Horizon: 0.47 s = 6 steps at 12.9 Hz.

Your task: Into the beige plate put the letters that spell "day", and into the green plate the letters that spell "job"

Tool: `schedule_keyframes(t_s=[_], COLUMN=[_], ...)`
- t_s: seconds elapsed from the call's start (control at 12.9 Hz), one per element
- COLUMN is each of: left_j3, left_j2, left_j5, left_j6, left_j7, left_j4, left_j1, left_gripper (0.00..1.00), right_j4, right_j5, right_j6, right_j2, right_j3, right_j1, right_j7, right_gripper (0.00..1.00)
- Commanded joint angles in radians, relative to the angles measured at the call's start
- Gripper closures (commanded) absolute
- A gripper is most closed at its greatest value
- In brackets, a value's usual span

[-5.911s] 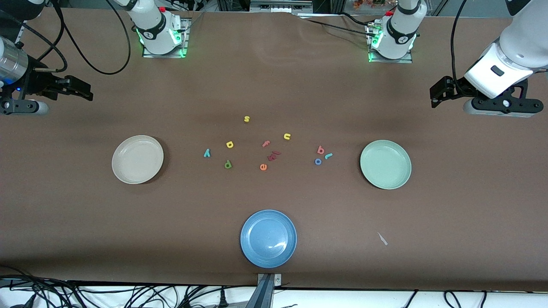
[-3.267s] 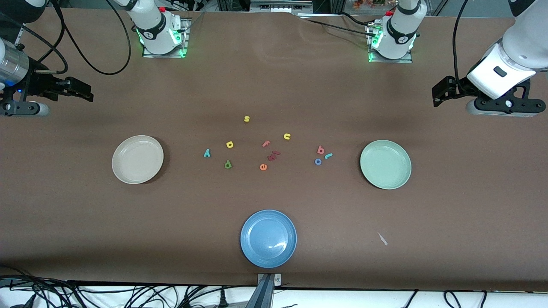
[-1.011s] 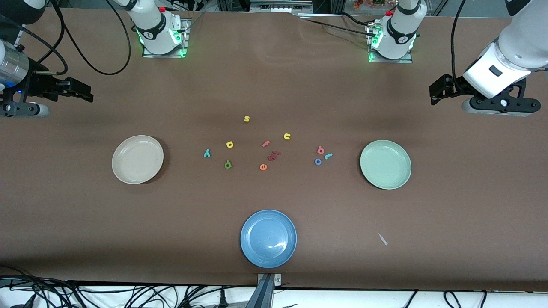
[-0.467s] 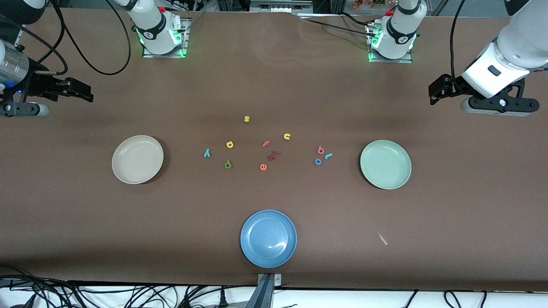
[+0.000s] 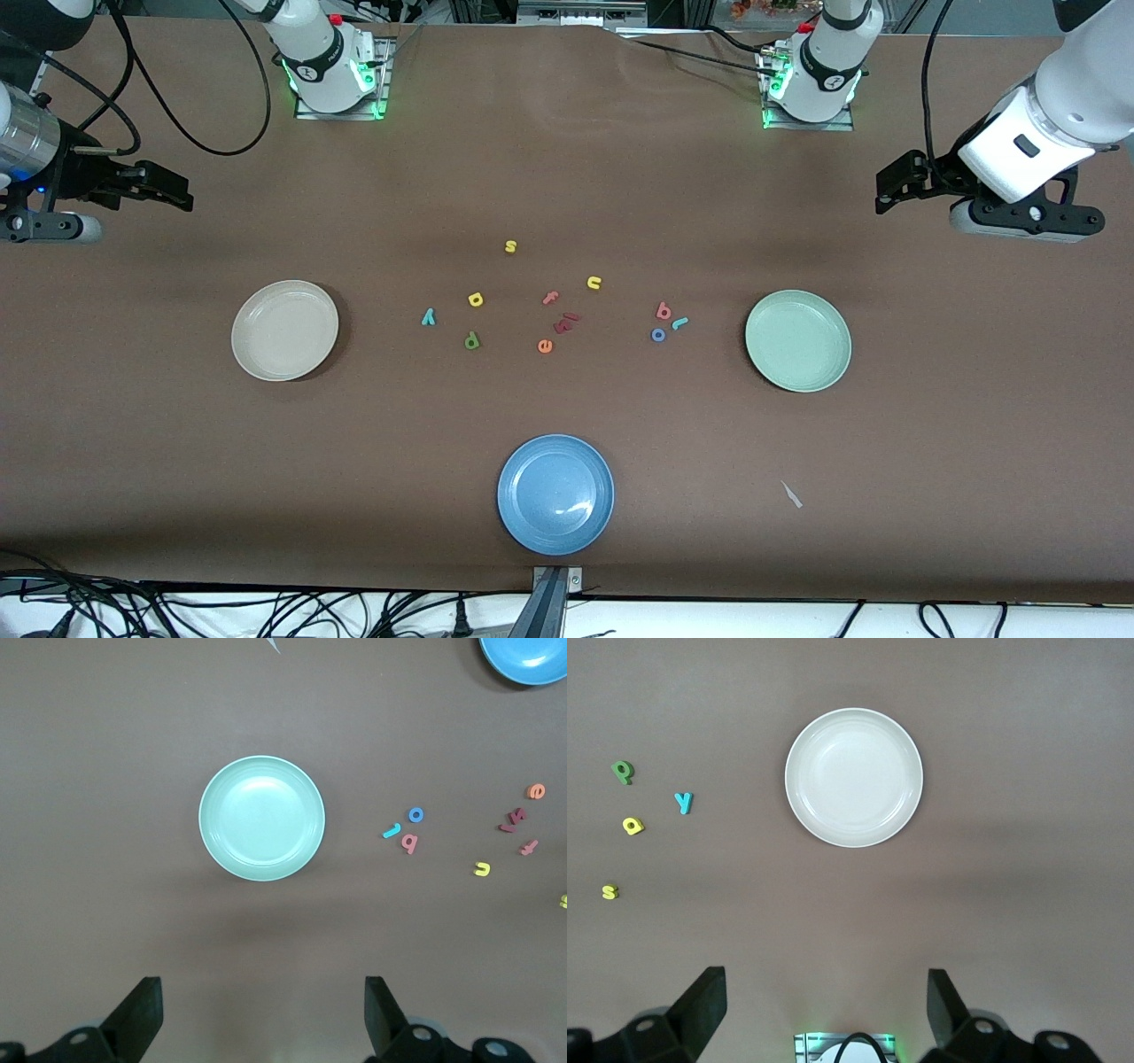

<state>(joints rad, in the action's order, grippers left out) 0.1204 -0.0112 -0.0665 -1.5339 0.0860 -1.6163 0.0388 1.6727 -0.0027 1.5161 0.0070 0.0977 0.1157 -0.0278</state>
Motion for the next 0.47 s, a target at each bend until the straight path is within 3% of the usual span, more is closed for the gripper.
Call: schedule_keyframes(t_s=[0.0, 0.39], left_j3=[0.027, 0.045], left_j2=[-0.058, -0.185], left_j5=[-0.018, -0.027], left_j6=[0.014, 0.014], left_j7=[-0.015, -0.025], left_j4=[0.013, 0.030], left_j1=[0.041, 0.159], left_gripper=[0.00, 0.00], right_j4=[-0.019, -0.016], right_j5=[0.006, 0.006], right_j6=[-0.020, -0.020], right_j2=[0.010, 0.010], right_j3=[-0.003, -0.003], right_j1=[-0.007, -0.007], right_j7=[0.014, 0.014], right_gripper=[0.00, 0.00])
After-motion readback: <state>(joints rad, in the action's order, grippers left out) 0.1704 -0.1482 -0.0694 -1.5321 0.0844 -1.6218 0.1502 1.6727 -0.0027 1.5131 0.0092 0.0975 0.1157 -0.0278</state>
